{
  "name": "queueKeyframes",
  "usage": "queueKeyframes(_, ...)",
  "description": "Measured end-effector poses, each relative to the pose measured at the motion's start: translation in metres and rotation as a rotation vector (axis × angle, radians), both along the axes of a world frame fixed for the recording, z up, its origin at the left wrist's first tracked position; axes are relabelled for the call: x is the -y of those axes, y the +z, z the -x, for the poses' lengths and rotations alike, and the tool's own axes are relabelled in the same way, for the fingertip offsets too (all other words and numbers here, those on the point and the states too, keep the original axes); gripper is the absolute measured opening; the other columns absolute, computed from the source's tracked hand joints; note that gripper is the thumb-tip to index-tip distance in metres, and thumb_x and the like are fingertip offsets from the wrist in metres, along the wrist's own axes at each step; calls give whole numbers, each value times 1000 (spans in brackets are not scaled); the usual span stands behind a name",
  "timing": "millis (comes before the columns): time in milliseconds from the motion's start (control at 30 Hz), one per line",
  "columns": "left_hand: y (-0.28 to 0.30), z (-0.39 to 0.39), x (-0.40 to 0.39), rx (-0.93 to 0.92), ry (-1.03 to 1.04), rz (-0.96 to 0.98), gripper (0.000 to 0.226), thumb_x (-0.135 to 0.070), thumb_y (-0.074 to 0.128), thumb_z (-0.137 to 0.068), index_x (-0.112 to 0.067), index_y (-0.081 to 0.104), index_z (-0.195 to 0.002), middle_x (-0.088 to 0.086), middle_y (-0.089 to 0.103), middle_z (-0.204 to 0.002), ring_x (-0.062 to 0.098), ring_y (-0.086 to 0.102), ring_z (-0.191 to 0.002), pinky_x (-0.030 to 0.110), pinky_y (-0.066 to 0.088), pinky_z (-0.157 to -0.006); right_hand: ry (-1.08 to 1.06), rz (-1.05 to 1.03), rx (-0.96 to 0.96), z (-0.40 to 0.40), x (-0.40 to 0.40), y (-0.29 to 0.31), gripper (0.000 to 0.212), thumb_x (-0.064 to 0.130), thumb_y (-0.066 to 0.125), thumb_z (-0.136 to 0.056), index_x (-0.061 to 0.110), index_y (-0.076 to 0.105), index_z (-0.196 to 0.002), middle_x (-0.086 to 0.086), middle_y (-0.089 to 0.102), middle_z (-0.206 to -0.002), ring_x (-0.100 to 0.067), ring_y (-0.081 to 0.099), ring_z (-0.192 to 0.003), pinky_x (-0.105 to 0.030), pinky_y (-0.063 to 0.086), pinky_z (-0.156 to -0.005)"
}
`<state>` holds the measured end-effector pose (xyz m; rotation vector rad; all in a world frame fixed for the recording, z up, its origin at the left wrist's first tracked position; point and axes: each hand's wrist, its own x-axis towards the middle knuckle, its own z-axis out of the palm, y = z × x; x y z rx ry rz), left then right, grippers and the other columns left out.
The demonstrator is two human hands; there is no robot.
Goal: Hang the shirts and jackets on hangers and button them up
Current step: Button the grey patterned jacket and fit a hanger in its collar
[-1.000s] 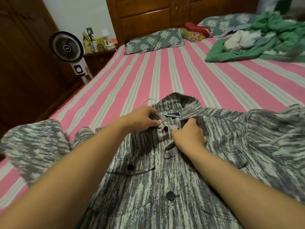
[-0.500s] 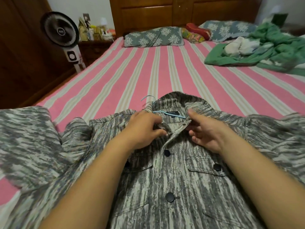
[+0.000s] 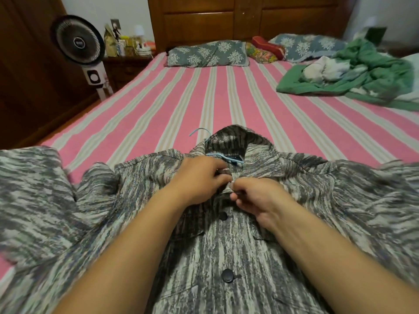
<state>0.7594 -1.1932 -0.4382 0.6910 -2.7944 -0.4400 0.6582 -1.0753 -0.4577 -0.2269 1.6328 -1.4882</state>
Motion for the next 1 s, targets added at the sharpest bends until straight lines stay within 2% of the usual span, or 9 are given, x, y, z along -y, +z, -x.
queueKeyframes(100,4,-5,-3,-17,92,-400,26,-41,60,-100,-17,67,-92,1,71,-82,20,65,-79,35,49,-75,-27,46,53,1,1,0,9,-3,67,-84,5,67,-80,-8,68,-76,-18,66,-73,-29,60,-70)
queueKeyframes(267,3,-11,4,-183,277,-753,16,-29,77,-90,-16,77,-81,-1,73,-71,20,67,-75,44,56,-84,10,97,153,3,-4,7,12,-11,64,-85,1,64,-82,-12,67,-81,-22,66,-81,-33,60,-84)
queueKeyframes(467,3,-4,-1,-233,316,-634,18,-31,76,-91,-14,70,-87,1,71,-79,16,63,-68,34,52,-69,13,109,155,-1,-5,3,9,-7,66,-88,-8,67,-97,-17,71,-90,-25,70,-85,-33,61,-81)
queueKeyframes(567,7,-8,-3,-182,223,-548,20,-39,70,-94,-20,63,-93,0,75,-92,19,69,-80,39,55,-78,21,141,155,-5,-4,2,7,-9,64,-88,-7,68,-94,-15,70,-84,-23,68,-80,-33,61,-81)
queueKeyframes(633,15,-18,-5,-33,101,-484,21,-41,67,-96,-25,60,-106,-4,74,-108,14,68,-91,34,53,-82,29,163,155,-5,-4,2,10,-13,62,-87,-6,67,-91,-14,68,-82,-20,66,-77,-33,59,-81)
queueKeyframes(700,16,-29,-3,114,15,-372,37,-36,69,-95,-28,53,-128,-3,65,-131,11,63,-111,27,48,-95,17,169,157,-4,-4,4,13,-15,61,-85,-7,66,-94,-17,66,-86,-22,64,-80,-32,57,-79)
queueKeyframes(767,16,-38,0,149,1,-345,50,-27,72,-94,-30,48,-137,-3,60,-137,12,60,-119,25,42,-102,11,155,164,-1,-5,5,16,-16,63,-83,-8,65,-97,-20,65,-95,-26,63,-89,-30,57,-76)
queueKeyframes(867,15,-39,7,-10,36,-461,39,-27,77,-88,-37,52,-117,-3,66,-123,6,66,-101,34,53,-96,26,120,129,-1,-6,4,13,-14,68,-81,-10,67,-93,-20,71,-101,-28,67,-92,-28,59,-75)
queueKeyframes(1000,9,-28,2,-137,16,-504,35,-26,83,-84,-29,51,-99,1,70,-104,6,54,-72,31,46,-72,17,72,51,-7,-4,-1,17,-10,74,-79,-9,73,-96,-20,76,-96,-29,73,-93,-34,60,-86)
